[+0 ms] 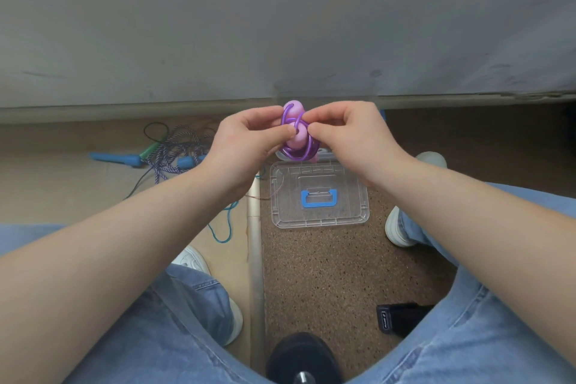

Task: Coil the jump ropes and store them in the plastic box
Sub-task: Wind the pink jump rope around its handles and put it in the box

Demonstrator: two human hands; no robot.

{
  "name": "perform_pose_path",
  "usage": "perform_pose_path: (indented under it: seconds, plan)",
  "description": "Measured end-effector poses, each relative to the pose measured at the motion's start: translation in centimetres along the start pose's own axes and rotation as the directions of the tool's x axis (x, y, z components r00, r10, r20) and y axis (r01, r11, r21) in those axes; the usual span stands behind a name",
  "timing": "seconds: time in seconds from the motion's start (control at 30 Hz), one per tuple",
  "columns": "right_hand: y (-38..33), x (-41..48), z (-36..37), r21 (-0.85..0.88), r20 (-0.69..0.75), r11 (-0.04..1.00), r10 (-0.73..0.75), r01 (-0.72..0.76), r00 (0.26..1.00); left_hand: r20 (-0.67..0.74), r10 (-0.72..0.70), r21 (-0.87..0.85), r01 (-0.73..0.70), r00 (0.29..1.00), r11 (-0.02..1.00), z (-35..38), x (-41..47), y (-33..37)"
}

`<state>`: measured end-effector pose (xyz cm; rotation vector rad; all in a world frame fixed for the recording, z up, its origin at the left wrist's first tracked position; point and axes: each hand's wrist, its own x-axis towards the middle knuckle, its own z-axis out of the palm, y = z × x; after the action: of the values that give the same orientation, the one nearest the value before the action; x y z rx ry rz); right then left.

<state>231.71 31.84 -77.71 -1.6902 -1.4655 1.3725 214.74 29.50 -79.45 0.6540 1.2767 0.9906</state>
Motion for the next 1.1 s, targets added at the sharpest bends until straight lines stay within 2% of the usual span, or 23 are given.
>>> perform_pose_path:
  seconds: [0.13, 0.27, 0.33, 0.47, 0.6, 0.73, 0.97, 1.03, 1.1]
  plan:
    - [0.2, 0.0, 0.0, -0.09, 0.003, 0.996, -0.019, 0.019, 1.0, 0.084, -0.047, 0.043, 0.043, 0.995, 0.998, -0.1, -0.2, 0.0]
    - [0.1, 0.2, -0.1, -0.1, 0.01, 0.995, -0.005, 0.006, 1.0, 0.038, -0.048, 0.057, 0.046, 0.998, 0.997, 0.3, -0.3, -0.2]
    - [0.0, 0.3, -0.2, -0.043, 0.012, 0.999, 0.024, -0.024, 1.0, 0.009, -0.036, 0.078, 0.036, 0.999, 0.996, 0.3, -0.5, -0.2]
    - [-0.1, 0.4, -0.4, 0.176, 0.045, 0.975, 0.131, -0.137, 0.99, -0.023, -0.039, 0.127, 0.042, 0.999, 0.991, 0.5, -1.1, -0.4]
    - [-0.4, 0.5, -0.5, 0.269, 0.111, 0.944, 0.169, -0.193, 0.979, 0.002, -0.06, -0.031, 0.06, 0.998, 0.998, 0.7, -1.2, 0.4]
    - [-0.9, 0.5, -0.4, 0.122, 0.07, 0.99, 0.061, -0.069, 0.996, -0.006, -0.109, -0.084, 0.108, 0.994, 0.991, 0.5, -0.9, 1.0]
    - [-1.3, 0.1, -0.3, -0.064, 0.063, 0.998, -0.018, 0.022, 0.998, 0.02, -0.156, -0.144, 0.158, 0.987, 0.977, 0.3, -0.8, 0.8]
    - [-1.1, 0.0, -0.2, -0.067, 0.049, 0.998, 0.0, 0.003, 0.999, 0.017, -0.138, -0.091, 0.139, 0.99, 0.986, 0.2, -0.8, 0.8]
    - [-0.9, -0.1, 0.0, -0.047, 0.046, 0.999, 0.023, -0.021, 0.999, -0.019, -0.034, 0.153, 0.037, 0.999, 0.988, 0.0, -0.6, 0.5]
